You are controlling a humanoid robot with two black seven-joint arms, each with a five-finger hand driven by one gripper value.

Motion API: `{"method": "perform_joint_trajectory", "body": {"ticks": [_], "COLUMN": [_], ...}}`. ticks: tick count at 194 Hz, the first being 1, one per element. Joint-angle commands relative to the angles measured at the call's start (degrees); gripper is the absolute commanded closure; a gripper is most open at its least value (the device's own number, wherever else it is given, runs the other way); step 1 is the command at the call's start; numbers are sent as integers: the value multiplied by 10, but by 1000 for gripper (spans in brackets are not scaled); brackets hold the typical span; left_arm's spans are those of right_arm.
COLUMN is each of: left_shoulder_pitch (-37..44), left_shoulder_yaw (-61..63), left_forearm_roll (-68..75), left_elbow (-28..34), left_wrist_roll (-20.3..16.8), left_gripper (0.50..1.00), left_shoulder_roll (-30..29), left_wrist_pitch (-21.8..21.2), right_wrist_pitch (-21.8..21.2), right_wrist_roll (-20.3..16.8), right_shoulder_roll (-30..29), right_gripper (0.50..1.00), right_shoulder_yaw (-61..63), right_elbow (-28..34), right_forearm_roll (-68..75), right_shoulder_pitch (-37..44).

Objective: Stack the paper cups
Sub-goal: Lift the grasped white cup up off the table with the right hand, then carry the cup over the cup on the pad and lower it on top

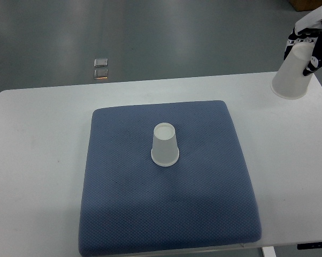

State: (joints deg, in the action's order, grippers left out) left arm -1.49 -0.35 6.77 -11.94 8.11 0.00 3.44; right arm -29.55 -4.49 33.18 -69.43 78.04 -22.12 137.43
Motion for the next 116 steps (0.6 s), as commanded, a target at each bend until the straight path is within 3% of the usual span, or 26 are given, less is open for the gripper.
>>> {"method": "perform_joint_trajectory", "body": {"ticks": [1, 37, 71, 116], "left_shoulder_pitch": [0, 0, 0, 0], "left_shoulder_yaw": [0, -1, -2, -3], "left_forearm_roll": [0, 0, 0, 0], "left_elbow": [0, 1, 1, 2], "left_wrist_roll": [0, 0, 0, 0], "left_gripper": [500, 500, 500, 500], "left_shoulder_roll": [0, 0, 0, 0], "left_wrist_pitch": [0, 0, 0, 0], "right_wrist_pitch": [-19, -20, -21, -21], "right_wrist_roll": [0, 0, 0, 0], "right_shoulder_roll": [2, -12, -60, -164], "right_gripper": [762, 762, 760, 754], "right_shoulder_yaw": [0, 11, 54, 94], "right_elbow": [0, 2, 9, 7], "right_forearm_roll": [-1, 2, 29, 100], "right_shoulder_pitch": [25, 30, 47, 67]}}
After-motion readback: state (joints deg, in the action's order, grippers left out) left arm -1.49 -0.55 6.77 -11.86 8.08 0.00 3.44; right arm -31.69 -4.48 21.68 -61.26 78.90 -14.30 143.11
